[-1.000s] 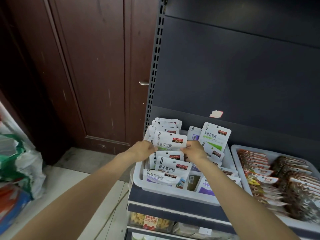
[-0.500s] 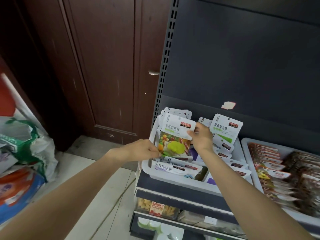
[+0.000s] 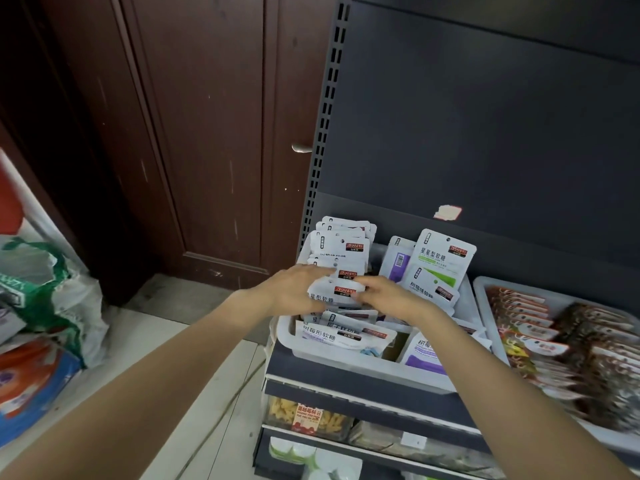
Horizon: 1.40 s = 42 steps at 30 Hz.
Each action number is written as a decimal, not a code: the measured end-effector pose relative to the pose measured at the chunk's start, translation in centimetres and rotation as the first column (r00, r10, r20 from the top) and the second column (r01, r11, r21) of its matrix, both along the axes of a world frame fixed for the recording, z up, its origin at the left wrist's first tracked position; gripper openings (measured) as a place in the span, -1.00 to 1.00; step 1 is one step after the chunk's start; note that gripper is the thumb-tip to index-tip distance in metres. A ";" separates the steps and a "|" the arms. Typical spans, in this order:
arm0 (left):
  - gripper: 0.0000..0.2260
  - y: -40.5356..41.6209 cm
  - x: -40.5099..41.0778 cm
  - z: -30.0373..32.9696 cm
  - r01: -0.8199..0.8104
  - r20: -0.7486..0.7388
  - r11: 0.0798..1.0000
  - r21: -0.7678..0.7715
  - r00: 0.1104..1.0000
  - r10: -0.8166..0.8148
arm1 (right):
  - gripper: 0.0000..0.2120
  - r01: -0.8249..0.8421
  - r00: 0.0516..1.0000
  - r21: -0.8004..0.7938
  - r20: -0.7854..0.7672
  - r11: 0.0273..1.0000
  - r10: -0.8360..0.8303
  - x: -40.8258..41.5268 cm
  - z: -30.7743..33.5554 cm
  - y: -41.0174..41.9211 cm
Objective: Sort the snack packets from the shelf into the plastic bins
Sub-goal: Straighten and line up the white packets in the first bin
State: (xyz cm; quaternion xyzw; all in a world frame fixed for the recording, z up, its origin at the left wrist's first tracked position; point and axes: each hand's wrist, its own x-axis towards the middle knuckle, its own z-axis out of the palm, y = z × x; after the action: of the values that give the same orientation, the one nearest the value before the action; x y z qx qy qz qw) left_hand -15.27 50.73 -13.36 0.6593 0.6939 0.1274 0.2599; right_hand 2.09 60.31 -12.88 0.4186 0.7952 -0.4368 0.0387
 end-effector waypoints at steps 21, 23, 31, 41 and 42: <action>-0.67 0.0 2.0 0.2 -0.180 -0.179 0.982 -0.063 0.970 0.166 | -0.90 0.532 0.838 0.497 -0.429 0.686 -0.338 0.6 -0.8 7.1; -0.68 0.7 2.6 0.5 -0.182 -0.262 0.982 -0.044 0.951 0.165 | -0.91 0.612 0.781 0.488 -0.498 0.623 -0.377 1.3 -0.1 7.0; -0.48 1.4 3.3 0.3 -0.295 -0.017 0.955 -0.034 0.956 0.294 | -0.92 0.455 0.803 0.162 -0.499 0.876 -0.325 0.9 1.0 4.4; -0.29 2.2 3.7 -0.5 -0.333 -0.091 0.934 0.128 0.934 0.346 | -0.80 0.131 0.807 -0.305 -0.519 0.943 -0.281 -0.9 2.5 2.5; -0.33 2.2 3.5 -0.6 -0.350 -0.060 0.926 0.140 0.931 0.361 | -0.79 0.091 0.830 -0.259 -0.514 0.962 -0.217 -0.7 2.4 2.6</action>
State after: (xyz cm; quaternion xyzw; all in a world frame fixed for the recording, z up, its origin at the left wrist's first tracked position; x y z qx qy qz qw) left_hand -11.76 52.96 -13.94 0.5425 0.8028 0.1883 0.1607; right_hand 1.38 62.93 -10.50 0.3355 0.6831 -0.6248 -0.1742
